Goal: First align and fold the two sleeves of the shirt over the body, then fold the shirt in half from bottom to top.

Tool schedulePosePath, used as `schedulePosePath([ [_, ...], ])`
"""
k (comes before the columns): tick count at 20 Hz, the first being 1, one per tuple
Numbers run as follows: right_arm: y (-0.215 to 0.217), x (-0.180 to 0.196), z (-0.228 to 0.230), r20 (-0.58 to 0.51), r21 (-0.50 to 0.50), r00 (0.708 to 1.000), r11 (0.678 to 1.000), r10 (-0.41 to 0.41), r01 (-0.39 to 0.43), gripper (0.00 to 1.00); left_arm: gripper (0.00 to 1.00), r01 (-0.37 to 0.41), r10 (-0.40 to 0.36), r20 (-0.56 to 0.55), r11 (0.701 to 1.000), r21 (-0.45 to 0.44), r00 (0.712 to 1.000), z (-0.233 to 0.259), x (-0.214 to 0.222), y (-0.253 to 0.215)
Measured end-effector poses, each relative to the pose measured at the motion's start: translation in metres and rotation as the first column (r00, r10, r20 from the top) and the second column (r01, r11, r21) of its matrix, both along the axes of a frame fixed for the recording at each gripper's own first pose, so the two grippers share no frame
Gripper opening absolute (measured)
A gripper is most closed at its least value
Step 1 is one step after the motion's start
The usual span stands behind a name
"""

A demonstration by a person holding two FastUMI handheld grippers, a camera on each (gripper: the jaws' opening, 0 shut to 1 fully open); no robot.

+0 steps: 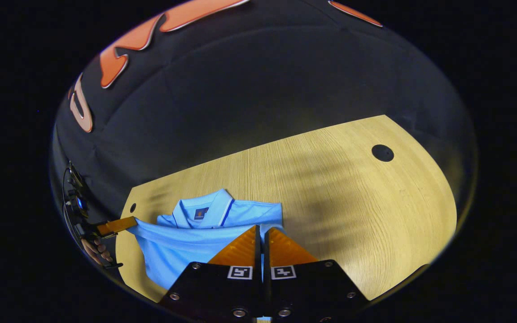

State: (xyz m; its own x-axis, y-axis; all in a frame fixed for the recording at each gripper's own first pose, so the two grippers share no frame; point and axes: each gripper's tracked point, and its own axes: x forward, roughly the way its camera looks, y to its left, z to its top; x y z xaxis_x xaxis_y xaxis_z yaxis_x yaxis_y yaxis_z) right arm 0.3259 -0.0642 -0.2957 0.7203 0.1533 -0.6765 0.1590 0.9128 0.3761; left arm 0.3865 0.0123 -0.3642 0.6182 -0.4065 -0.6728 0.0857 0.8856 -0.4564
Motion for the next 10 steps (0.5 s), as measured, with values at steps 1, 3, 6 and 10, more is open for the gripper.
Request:
schedulePosePath([
  [1, -0.002, 0.009, -0.007, -0.001, -0.006, 1.0, 1.0, 0.002, -0.002, 0.01, 0.06, -0.021, 0.02, -0.012, 1.0, -0.014, 1.0, -0.002, 0.004, 0.001],
  [3, -0.004, 0.023, -0.014, -0.002, -0.014, 1.0, 1.0, 0.013, -0.013, 0.01, 0.06, -0.056, 0.055, -0.023, 0.998, -0.032, 0.998, -0.007, 0.015, 0.005],
  [6, -0.005, 0.045, -0.02, -0.002, -0.011, 1.0, 1.0, 0.016, -0.016, 0.01, 0.06, -0.081, 0.08, -0.035, 0.997, -0.02, 0.996, -0.018, 0.025, 0.009],
  [10, -0.011, 0.07, -0.021, 0.029, 0.001, 0.999, 1.0, -0.03, 0.03, 0.01, 0.06, -0.076, 0.076, -0.013, 0.997, -0.029, 0.997, -0.02, 0.046, -0.001],
])
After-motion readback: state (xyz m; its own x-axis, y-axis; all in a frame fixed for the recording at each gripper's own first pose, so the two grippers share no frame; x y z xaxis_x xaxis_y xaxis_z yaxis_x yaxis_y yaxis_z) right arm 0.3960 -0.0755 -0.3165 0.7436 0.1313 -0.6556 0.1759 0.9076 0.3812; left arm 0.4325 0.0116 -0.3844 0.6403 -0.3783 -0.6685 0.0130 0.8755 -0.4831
